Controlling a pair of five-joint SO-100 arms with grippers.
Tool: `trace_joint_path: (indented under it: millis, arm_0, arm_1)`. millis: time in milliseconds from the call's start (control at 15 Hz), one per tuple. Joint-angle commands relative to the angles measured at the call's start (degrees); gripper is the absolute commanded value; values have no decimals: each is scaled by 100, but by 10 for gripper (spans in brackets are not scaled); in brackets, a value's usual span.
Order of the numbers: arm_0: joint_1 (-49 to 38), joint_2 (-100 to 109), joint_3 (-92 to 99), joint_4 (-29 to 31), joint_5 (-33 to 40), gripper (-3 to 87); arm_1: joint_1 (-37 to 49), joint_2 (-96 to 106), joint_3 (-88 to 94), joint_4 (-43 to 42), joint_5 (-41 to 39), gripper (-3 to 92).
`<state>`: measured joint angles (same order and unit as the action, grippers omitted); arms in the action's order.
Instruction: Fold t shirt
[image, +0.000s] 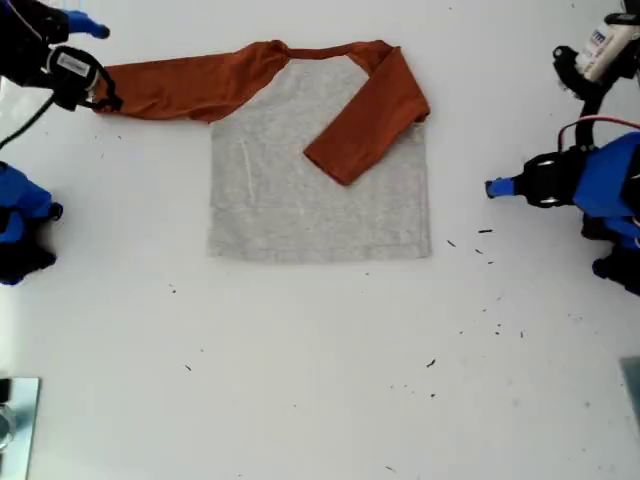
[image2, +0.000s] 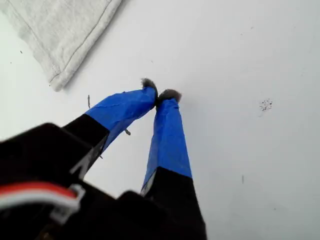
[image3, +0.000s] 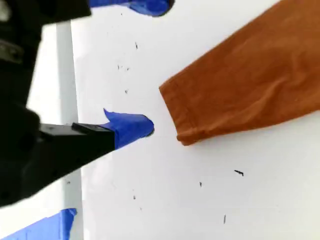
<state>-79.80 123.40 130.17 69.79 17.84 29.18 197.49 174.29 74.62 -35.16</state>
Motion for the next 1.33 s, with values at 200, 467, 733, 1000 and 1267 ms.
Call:
trace_joint_path:
  millis: [200,467,733,1000,1267]
  arm_0:
    - [-70,-1863,501,-1608,0,235]
    - [580,-923,448,-1714,229,-3]
    - [2769,-492,-2382,-387,-677,-3]
    - [5687,-4122,-8394,-396,1266,366]
    - [5730,-3076,-7295,-88,1441,117]
  arm_1:
    - [-132,97,325,44,18,33]
    - [-149,132,334,70,53,33]
    - [-114,132,334,70,62,33]
    - [-114,132,334,79,88,33]
    - [-97,141,334,97,114,33]
